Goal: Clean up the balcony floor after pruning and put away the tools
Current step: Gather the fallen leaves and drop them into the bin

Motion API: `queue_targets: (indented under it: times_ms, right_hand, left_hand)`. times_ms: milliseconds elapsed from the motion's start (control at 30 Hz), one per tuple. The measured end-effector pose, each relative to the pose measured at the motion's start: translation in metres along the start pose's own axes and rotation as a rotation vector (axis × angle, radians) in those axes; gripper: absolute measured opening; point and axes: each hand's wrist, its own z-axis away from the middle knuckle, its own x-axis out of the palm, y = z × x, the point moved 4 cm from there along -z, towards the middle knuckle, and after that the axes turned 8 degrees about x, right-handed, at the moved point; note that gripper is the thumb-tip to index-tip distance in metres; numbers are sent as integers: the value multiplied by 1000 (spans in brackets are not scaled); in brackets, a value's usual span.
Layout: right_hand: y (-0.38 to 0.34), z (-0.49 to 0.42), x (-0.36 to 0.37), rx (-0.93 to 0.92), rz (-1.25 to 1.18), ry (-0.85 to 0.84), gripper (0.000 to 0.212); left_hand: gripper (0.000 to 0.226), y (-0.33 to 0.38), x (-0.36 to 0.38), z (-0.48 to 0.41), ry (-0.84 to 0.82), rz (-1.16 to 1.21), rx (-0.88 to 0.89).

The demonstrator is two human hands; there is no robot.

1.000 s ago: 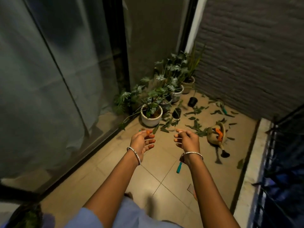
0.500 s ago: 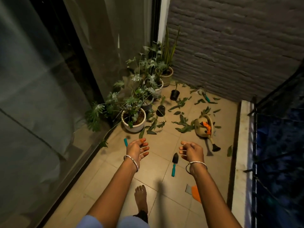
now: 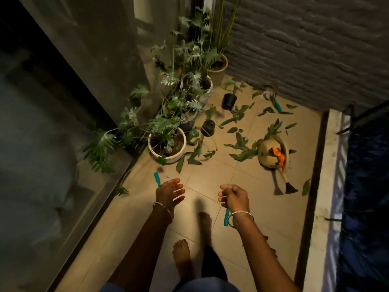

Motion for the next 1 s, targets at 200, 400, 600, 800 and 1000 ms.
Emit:
queue_targets:
  times_ms: [200, 400, 600, 800, 1000]
  right_hand:
    - [45, -126, 59, 56, 136, -51, 20]
    - [106, -284, 129, 23, 353, -57, 23]
    - [163, -438, 202, -90, 525, -108, 17]
    - [201, -550, 250, -355, 623, -52, 7]
    - [220, -607, 267, -669, 775, 24, 48]
  left_hand:
    - [16, -37, 11, -123, 96, 39, -76]
    - [15, -110, 16, -281, 98, 36, -95]
    - [15, -183, 20, -428, 36, 13, -96]
    - [18, -250, 15, -530, 9, 0, -45]
    - [12, -293, 22, -595, -23, 8, -38]
